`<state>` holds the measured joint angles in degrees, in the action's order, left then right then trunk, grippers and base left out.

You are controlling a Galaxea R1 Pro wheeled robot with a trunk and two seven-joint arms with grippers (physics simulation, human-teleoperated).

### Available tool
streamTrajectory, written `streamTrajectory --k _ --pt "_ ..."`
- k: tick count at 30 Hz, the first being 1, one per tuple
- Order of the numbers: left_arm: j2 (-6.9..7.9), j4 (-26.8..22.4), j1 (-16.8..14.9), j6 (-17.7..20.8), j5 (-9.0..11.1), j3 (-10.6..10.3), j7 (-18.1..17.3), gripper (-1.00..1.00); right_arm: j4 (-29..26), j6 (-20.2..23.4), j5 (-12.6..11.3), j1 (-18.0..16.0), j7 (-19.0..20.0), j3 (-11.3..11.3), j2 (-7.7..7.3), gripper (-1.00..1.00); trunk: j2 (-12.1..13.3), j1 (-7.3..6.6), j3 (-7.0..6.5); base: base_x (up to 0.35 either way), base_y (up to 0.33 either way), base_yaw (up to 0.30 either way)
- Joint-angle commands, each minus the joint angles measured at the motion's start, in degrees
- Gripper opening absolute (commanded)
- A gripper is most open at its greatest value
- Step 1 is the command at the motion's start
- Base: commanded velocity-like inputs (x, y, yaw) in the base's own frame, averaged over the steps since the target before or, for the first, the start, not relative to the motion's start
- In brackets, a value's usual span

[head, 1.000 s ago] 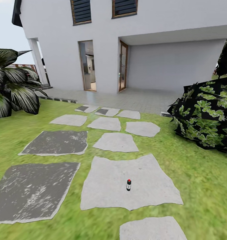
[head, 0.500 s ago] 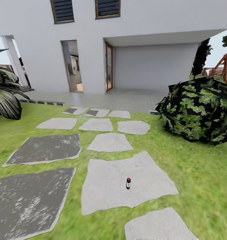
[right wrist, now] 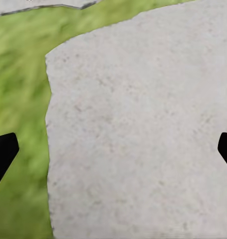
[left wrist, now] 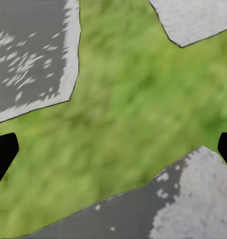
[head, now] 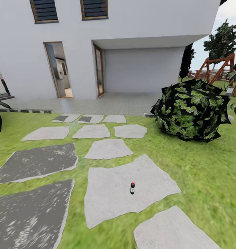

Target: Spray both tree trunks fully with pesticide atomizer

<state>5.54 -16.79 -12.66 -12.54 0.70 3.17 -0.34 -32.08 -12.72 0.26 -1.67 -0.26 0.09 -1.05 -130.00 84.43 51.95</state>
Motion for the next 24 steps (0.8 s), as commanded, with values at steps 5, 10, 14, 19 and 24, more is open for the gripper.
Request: streamTrajectory --k 5,10,14,19,24 --pt "0.06 0.00 0.00 0.05 0.00 0.05 -0.06 1.00 0.00 -0.24 0.00 0.00 0.00 0.00 0.00 1.00 0.00 0.00 0.00 0.000 0.306 -0.261" --pt "0.08 0.00 0.00 0.06 0.00 0.08 -0.03 1.00 0.00 -0.28 0.00 0.00 0.00 0.00 0.00 1.00 0.00 0.00 0.00 0.037 0.308 -0.263" --pt "0.08 0.00 0.00 0.06 0.00 0.08 -0.01 1.00 0.00 -0.29 0.00 0.00 0.00 0.00 0.00 1.00 0.00 0.00 0.00 0.080 0.312 -0.265" --pt "0.08 0.00 -0.01 0.06 0.00 0.08 -0.01 1.00 0.00 -0.29 0.00 0.00 0.00 0.00 0.00 1.00 0.00 0.00 0.00 0.090 0.314 -0.265" --pt "0.08 0.00 -0.02 0.06 -0.07 0.08 -0.01 1.00 0.00 -0.29 0.00 0.00 0.00 0.00 0.00 1.00 0.00 0.00 0.00 0.105 0.315 -0.265"
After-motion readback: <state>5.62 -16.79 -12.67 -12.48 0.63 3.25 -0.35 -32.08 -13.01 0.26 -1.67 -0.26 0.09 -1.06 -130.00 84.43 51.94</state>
